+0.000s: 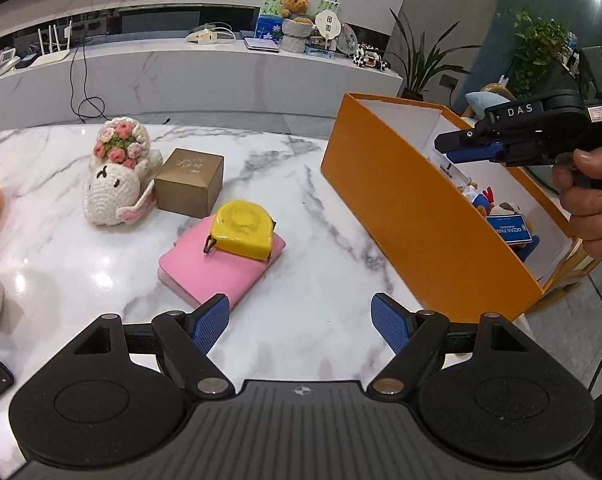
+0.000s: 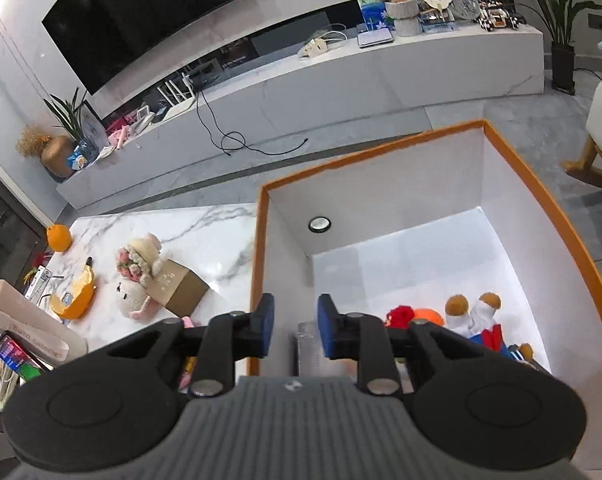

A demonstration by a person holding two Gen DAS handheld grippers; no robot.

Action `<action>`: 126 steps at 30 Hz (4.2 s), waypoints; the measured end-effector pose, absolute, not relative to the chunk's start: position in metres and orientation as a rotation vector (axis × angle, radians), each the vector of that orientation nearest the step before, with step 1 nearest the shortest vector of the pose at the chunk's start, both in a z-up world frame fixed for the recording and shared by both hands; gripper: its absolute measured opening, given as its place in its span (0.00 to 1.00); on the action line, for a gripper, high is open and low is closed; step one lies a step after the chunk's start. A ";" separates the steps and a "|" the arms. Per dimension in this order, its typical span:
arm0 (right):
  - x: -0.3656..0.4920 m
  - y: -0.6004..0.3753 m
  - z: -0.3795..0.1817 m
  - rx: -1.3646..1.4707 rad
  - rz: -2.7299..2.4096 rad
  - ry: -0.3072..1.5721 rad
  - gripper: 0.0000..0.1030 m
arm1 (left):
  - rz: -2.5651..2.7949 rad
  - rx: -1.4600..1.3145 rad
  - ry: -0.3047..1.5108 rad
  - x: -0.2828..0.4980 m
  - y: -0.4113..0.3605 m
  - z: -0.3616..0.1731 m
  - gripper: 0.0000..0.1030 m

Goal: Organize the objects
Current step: 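Withdraw both tools from the box back over the table, then grasp the pink notebook with the left tool while the right tool grasps the yellow tape measure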

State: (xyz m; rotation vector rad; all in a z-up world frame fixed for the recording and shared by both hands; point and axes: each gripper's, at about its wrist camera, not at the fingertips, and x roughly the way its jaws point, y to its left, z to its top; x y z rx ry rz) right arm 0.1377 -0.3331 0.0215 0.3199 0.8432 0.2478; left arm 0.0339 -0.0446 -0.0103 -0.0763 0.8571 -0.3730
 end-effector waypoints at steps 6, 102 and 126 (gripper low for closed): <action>0.147 -0.332 0.008 0.248 0.174 0.899 0.08 | -0.384 -0.085 0.877 0.035 -0.048 -0.013 0.89; 0.138 -0.138 -0.059 -0.114 0.337 0.904 0.61 | -0.315 0.065 0.930 0.088 0.008 -0.044 0.93; 0.127 -0.174 -0.059 -0.086 0.258 0.981 0.60 | -0.348 0.265 0.907 0.100 -0.031 -0.068 0.93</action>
